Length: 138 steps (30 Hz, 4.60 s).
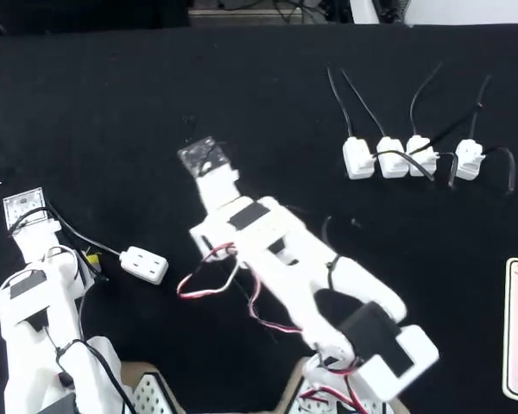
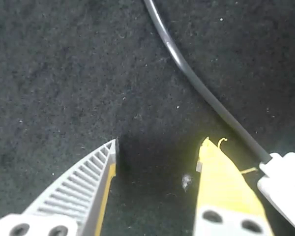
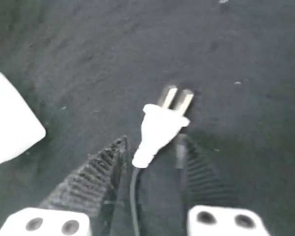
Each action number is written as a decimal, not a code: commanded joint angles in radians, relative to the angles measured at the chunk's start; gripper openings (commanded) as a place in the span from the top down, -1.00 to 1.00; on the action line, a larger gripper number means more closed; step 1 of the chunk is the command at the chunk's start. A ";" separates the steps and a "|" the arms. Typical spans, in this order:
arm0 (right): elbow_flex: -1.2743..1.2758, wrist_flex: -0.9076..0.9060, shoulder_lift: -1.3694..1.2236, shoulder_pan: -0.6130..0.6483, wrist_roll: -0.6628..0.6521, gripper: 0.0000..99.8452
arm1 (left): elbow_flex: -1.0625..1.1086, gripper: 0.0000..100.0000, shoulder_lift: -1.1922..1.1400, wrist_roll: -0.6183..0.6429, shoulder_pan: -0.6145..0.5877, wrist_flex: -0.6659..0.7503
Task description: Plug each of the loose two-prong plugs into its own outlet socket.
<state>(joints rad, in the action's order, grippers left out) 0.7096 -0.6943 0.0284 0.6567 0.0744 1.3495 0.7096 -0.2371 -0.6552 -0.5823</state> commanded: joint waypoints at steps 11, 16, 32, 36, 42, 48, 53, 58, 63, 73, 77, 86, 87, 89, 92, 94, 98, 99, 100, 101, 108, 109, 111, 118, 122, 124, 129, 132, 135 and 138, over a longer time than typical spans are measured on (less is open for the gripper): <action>-0.094 0.005 -0.058 -0.046 -0.025 0.67 | 0.001 0.47 0.012 0.005 -0.008 0.009; -0.079 -0.031 0.013 -0.095 -0.025 0.97 | 0.001 0.47 0.012 0.005 -0.008 0.009; 0.122 -0.023 0.163 0.057 -0.193 0.93 | 0.001 0.47 0.012 0.005 -0.008 0.009; 0.016 -0.083 0.036 0.051 -0.198 0.71 | 0.001 0.47 0.012 0.005 -0.008 0.009; -0.041 -0.141 0.044 0.049 -0.199 0.72 | 0.001 0.47 0.012 0.005 -0.008 0.009; -0.008 -0.095 0.064 0.049 -0.201 0.72 | 0.001 0.47 0.012 0.005 -0.008 0.009; -0.031 -0.078 0.065 -0.017 -0.201 0.72 | 0.001 0.47 0.012 0.005 -0.008 0.009; -0.048 -0.078 0.065 -0.060 -0.201 0.72 | 0.001 0.47 0.012 0.005 -0.008 0.009; -0.051 -0.084 0.067 -0.064 -0.201 0.72 | 0.001 0.47 0.012 0.005 -0.008 0.009; 0.070 -0.063 0.280 -0.058 -0.196 0.72 | 0.001 0.47 0.012 0.005 -0.008 0.009; 0.154 0.018 0.326 -0.020 -0.195 0.72 | 0.001 0.47 0.012 0.005 -0.008 0.009; 0.130 0.095 0.171 0.031 -0.232 0.72 | 0.001 0.47 0.012 0.005 -0.008 0.009; 0.120 0.097 0.156 0.026 -0.233 0.72 | 0.001 0.47 0.012 0.005 -0.008 0.009; 0.108 0.098 0.134 0.023 -0.233 0.72 | 0.001 0.47 0.012 0.005 -0.008 0.009; 0.101 0.101 0.116 0.023 -0.233 0.72 | 0.001 0.47 0.012 0.005 -0.008 0.009; 0.101 0.104 0.113 0.021 -0.235 0.72 | 0.001 0.47 0.012 0.005 -0.008 0.009; 0.101 0.104 0.110 -0.023 -0.281 0.73 | 0.001 0.47 0.012 0.005 -0.008 0.009; 0.099 0.104 0.110 -0.038 -0.287 0.73 | 0.001 0.47 0.012 0.005 -0.008 0.009; 0.099 0.104 0.111 -0.055 -0.292 0.75 | 0.001 0.47 0.012 0.005 -0.008 0.009; 0.099 0.106 0.116 -0.072 -0.292 0.79 | 0.001 0.47 0.012 0.005 -0.008 0.009; 0.079 0.106 0.119 -0.123 -0.288 0.98 | 0.001 0.47 0.012 0.005 -0.008 0.009; 0.079 0.106 0.120 -0.126 -0.285 0.98 | 0.001 0.47 0.012 0.005 -0.008 0.009; 0.081 0.098 0.134 -0.135 -0.284 0.98 | 0.001 0.47 0.012 0.005 -0.008 0.009; 0.151 0.080 0.265 -0.146 -0.183 0.97 | 0.001 0.47 0.012 0.005 -0.008 0.009; 0.150 0.074 0.278 -0.149 -0.176 0.93 | 0.001 0.47 0.012 0.005 -0.008 0.009; 0.148 0.048 0.277 -0.123 -0.175 0.81 | 0.001 0.47 0.012 0.005 -0.008 0.009; 0.163 0.032 0.271 0.032 -0.186 0.56 | 0.001 0.47 0.012 0.005 -0.008 0.009; 0.176 0.048 0.268 0.017 -0.216 0.56 | 0.001 0.47 0.012 0.005 -0.008 0.009; 0.180 0.091 0.228 -0.012 -0.249 0.56 | 0.001 0.47 0.012 0.005 -0.008 0.009; 0.165 0.124 0.154 -0.012 -0.250 0.56 | 0.001 0.47 0.012 0.005 -0.008 0.009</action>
<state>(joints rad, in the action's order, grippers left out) 0.8938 -0.6130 0.2202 0.6598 -0.1634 1.3495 0.7096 -0.2371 -0.6552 -0.5823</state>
